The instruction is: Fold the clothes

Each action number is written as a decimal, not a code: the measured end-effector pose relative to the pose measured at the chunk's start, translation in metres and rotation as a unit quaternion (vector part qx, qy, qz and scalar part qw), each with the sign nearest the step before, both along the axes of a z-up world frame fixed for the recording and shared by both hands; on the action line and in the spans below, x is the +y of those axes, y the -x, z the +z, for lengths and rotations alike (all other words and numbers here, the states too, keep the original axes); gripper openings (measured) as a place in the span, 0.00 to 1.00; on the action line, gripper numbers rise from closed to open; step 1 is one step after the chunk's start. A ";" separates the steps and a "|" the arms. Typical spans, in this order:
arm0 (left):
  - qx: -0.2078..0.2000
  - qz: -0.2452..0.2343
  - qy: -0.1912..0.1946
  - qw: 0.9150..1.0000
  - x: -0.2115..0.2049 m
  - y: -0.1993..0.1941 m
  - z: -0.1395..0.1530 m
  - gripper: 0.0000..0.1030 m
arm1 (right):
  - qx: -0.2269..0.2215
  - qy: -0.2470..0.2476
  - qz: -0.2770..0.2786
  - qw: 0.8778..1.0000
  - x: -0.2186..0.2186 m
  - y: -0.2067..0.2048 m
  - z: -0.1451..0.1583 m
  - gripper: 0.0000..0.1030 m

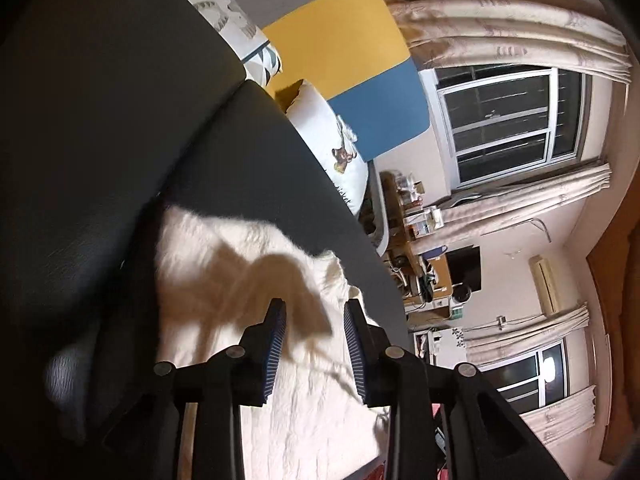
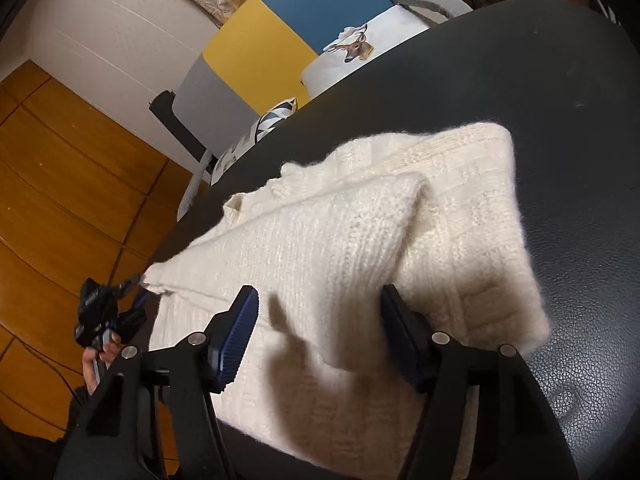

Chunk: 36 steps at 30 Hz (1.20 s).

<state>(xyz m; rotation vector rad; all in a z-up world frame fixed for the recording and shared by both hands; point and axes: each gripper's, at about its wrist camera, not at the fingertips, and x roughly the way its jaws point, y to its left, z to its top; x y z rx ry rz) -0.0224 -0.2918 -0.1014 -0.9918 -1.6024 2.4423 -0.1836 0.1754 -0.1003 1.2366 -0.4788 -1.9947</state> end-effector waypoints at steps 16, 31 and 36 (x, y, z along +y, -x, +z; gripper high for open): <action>-0.001 0.057 0.022 0.998 -0.005 0.037 0.004 0.07 | 0.095 -0.096 0.000 0.991 -0.011 0.019 0.041 0.21; -0.047 0.069 0.000 0.997 -0.014 0.046 -0.038 0.07 | 0.013 -0.059 -0.043 0.997 -0.010 0.066 0.011 0.21; -0.055 0.064 0.018 0.996 -0.010 0.049 -0.036 0.07 | -0.035 -0.023 -0.059 0.997 -0.002 0.076 0.006 0.22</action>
